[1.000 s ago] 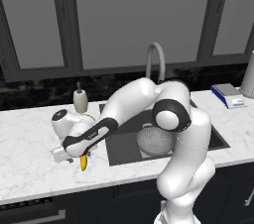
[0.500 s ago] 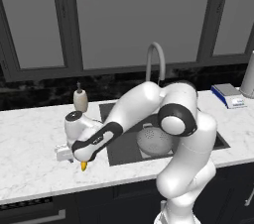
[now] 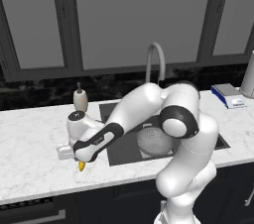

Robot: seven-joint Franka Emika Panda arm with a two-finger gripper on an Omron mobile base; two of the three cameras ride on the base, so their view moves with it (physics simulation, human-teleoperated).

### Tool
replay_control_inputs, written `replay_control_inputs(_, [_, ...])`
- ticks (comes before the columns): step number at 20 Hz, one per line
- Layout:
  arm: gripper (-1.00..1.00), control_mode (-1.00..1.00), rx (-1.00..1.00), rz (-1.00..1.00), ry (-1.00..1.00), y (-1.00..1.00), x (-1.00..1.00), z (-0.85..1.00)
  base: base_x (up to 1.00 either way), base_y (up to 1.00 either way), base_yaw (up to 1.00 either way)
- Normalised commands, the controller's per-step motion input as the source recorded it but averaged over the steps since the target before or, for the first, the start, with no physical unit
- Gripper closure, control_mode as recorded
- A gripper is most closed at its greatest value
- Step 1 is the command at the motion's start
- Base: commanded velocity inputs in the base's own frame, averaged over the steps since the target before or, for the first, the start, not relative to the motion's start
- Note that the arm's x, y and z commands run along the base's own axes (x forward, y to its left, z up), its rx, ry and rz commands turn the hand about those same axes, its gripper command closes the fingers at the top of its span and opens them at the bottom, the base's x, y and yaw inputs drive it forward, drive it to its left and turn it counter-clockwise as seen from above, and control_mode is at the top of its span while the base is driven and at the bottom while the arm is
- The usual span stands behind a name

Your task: Put the colander in the sink, put the banana in the colander, and turn on the sink faucet and pour water over the colander.

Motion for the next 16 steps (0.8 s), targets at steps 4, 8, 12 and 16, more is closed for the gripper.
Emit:
replay_control_inputs(4, [1.0,-1.0,-0.02,0.0,0.0,-0.32,0.0,-0.02,0.0,0.0,0.0])
replay_control_inputs(8, [1.0,-1.0,0.0,0.0,0.0,-0.47,-0.03,0.23,0.0,0.0,0.0])
replay_control_inputs(12, [1.0,-1.0,0.0,0.0,0.0,-0.51,-0.08,0.49,0.0,0.0,0.0])
replay_control_inputs(16, [1.0,-1.0,0.01,0.0,0.03,-0.5,-0.02,0.48,0.0,0.0,0.0])
